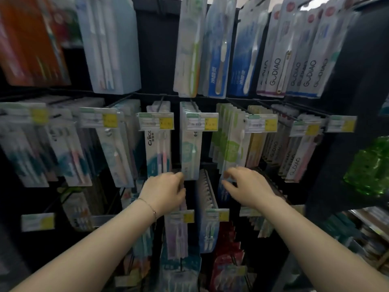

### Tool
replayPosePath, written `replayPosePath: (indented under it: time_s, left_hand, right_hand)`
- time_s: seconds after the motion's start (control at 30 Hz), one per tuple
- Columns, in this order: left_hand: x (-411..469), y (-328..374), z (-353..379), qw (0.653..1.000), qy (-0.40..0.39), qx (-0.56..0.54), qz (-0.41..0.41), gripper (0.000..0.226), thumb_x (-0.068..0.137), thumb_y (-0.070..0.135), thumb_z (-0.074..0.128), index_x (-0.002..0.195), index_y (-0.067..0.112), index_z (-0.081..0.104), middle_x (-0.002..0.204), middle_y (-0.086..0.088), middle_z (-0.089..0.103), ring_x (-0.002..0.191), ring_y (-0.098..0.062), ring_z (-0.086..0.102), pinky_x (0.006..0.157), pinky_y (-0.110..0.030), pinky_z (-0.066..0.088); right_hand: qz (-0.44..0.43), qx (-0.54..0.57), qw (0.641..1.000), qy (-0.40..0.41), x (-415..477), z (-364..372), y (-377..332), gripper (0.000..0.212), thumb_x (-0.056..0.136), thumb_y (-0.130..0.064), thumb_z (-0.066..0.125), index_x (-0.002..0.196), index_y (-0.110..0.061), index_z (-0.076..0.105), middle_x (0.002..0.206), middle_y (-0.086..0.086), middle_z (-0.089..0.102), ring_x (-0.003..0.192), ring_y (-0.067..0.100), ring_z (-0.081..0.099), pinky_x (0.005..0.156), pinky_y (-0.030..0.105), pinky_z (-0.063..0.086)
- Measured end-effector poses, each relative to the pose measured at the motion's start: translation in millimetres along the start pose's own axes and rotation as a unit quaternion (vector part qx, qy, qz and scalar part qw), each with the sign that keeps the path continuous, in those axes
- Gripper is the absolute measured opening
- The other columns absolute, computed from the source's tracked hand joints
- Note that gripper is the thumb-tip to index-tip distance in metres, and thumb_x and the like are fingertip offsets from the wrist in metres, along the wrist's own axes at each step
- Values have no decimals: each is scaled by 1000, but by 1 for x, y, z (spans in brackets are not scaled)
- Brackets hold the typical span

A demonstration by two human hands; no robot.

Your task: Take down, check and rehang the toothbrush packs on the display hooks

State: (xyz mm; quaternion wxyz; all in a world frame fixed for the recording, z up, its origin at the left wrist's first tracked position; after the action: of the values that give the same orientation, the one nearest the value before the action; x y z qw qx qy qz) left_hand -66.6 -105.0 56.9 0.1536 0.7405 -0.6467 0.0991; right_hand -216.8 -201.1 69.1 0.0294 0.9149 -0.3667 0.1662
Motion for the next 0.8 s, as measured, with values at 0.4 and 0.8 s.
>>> replayPosePath:
  time_s: [0.4,0.8]
  left_hand:
    - [-8,-74,-21,996,16,35,-81,26,95,41,44,111,22,51,99,5,55,92,-20,59,70,-33,49]
    - [0,-114,-35,992,15,66,-104,23,94,42,45,105,23,50,106,2,60,96,-22,59,70,-31,43]
  right_hand:
    - [-93,10,995,-30,58,17,-70,31,99,-44,41,118,-23,54,106,-2,57,94,18,56,73,31,43]
    - [-109,2,994,-32,94,20,-110,34,97,-48,41,121,-26,53,113,-1,57,107,24,55,84,34,45]
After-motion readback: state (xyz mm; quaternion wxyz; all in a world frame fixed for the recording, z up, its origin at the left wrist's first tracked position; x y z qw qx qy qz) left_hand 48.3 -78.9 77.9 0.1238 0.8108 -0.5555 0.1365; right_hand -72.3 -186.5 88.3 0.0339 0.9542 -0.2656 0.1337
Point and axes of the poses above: each hand's wrist, its own x-axis towards the middle knuckle, its own z-axis out of the palm, y = z × x, the point moved 10 cm from there along x, towards the middle knuckle
